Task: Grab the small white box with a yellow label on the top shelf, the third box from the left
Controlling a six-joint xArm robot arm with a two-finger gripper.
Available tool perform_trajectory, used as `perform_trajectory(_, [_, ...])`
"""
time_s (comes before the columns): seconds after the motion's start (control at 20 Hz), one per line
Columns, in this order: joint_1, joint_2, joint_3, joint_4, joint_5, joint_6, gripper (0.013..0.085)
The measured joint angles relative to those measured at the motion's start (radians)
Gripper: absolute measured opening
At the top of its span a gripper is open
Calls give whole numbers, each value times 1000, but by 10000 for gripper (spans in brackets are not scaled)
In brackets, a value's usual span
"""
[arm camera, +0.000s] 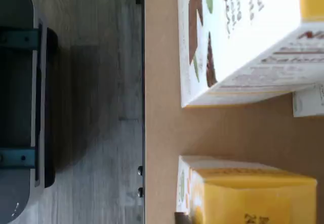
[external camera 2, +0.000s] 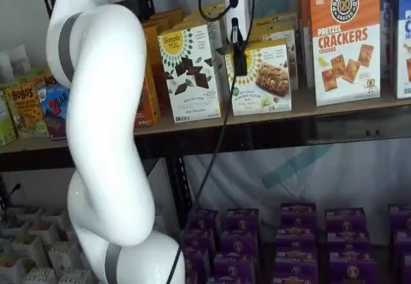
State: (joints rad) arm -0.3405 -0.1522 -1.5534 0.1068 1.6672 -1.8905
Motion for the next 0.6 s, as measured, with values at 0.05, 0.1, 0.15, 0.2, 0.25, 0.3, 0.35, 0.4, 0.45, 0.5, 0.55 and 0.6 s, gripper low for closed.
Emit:
perform_trajectory(0.05, [0, 0, 1, -1, -1, -1, 370])
perform_trajectory(0.1, [-1, -1, 2, -1, -3, -1, 370])
perform_trajectory(0.15, [-2, -1, 2, -1, -3, -2, 370])
perform_trajectory(0.2, [-3, 0, 1, 0, -2, -3, 370])
perform_trajectory(0.25, [-5, 1, -1, 2, 1, -4, 370])
perform_trajectory(0.3, [-6, 3, -4, 4, 4, -5, 370])
perform_trajectory(0.35, [-8, 4, -6, 5, 7, -6, 370])
perform_trajectory(0.4, [-9, 5, -9, 6, 9, -7, 370])
perform_trajectory(0.45, [-10, 7, -12, 7, 13, -8, 330])
perform_trajectory(0.5, [-11, 7, -13, 7, 15, -9, 330])
perform_trajectory(0.55, [-12, 7, -14, 7, 16, -10, 330])
perform_trajectory(0.6, [-13, 7, -16, 6, 19, -10, 330])
